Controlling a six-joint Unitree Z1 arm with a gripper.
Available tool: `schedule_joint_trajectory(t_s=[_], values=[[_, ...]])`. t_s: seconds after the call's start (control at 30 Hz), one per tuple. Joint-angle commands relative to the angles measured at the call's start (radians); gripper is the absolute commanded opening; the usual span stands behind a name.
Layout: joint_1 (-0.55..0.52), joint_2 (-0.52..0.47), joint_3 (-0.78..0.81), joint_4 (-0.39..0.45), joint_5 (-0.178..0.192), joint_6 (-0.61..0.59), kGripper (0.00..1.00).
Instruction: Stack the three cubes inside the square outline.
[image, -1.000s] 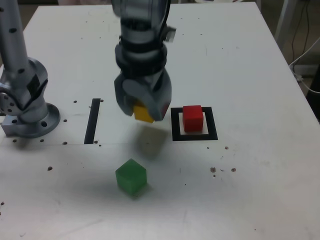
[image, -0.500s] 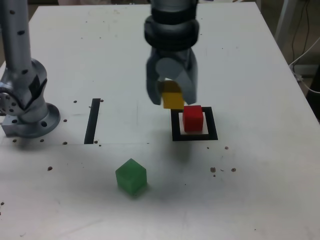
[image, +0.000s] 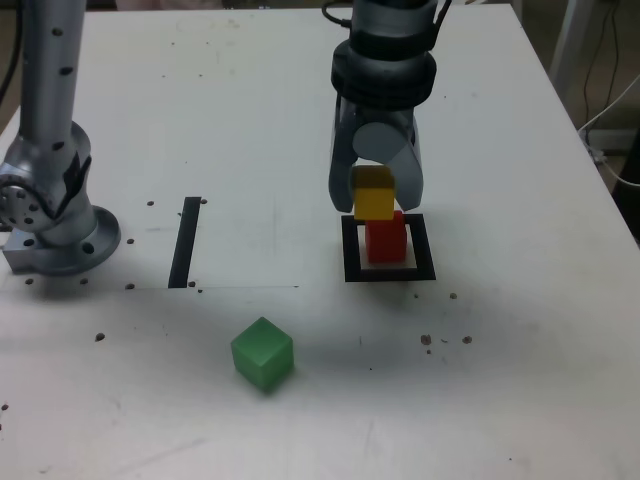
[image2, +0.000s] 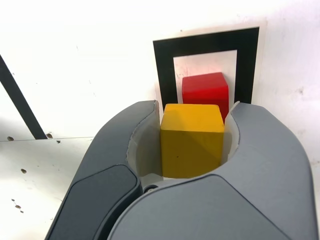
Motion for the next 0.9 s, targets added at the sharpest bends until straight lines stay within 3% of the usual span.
schedule_joint_trajectory(t_s=[0.0,0.57,0.87], values=[[0.005,0.005,-0.004,0.003,0.001,0.004,0.12],[0.017,0.056,-0.002,-0.031,-0.038,0.028,0.15],[0.019,0.077,-0.011,-0.043,-0.038,0.029,0.18]])
